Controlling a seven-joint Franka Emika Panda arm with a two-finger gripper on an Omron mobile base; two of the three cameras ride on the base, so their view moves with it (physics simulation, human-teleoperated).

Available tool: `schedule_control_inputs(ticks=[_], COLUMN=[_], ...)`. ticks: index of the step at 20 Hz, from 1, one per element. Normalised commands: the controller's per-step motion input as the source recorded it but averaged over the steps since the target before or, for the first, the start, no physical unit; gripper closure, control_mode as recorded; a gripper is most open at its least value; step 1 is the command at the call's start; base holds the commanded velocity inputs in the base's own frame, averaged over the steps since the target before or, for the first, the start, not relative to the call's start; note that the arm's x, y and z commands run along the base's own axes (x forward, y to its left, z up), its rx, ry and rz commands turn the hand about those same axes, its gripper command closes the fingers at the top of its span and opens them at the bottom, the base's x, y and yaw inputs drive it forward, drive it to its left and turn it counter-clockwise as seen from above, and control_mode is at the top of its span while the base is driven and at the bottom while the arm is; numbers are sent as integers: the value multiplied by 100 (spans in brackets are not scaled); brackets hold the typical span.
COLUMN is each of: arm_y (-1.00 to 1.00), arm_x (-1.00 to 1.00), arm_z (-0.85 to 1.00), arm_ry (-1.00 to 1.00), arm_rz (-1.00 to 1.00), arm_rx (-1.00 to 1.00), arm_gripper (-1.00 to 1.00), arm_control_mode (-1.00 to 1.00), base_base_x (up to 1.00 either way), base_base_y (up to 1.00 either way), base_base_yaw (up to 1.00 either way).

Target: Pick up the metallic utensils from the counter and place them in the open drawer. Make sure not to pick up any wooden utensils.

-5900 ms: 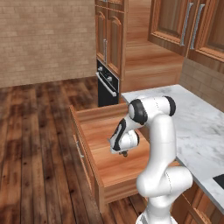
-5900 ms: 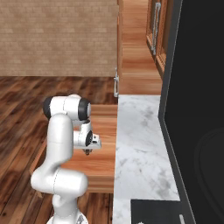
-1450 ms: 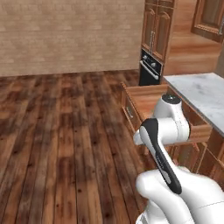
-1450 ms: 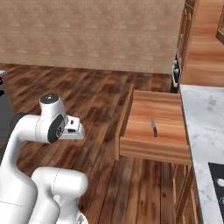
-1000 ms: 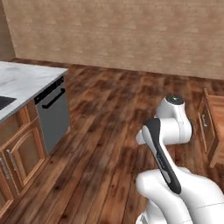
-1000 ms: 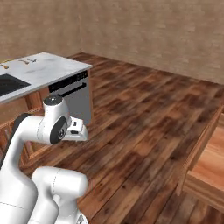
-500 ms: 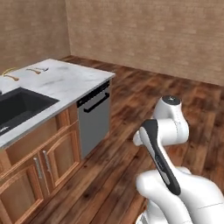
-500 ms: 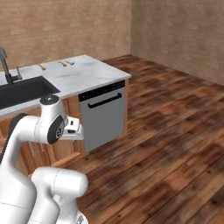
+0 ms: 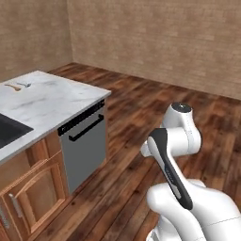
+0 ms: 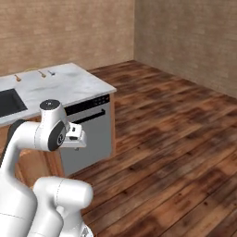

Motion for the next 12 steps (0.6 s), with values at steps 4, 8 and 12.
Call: schedule_control_inputs(ticks=[4, 8, 12], arm_y=[0, 0, 0], arm_x=[0, 0, 0], arm_z=[0, 0, 0], arm_ry=[0, 0, 0], arm_rz=[0, 0, 0], arm_rx=[0, 0, 0], arm_gripper=[-100, -100, -100], arm_control_mode=[100, 100, 100], base_base_x=[100, 100, 100], base_base_y=[-100, -97, -84], base_base_yaw=[0, 0, 0])
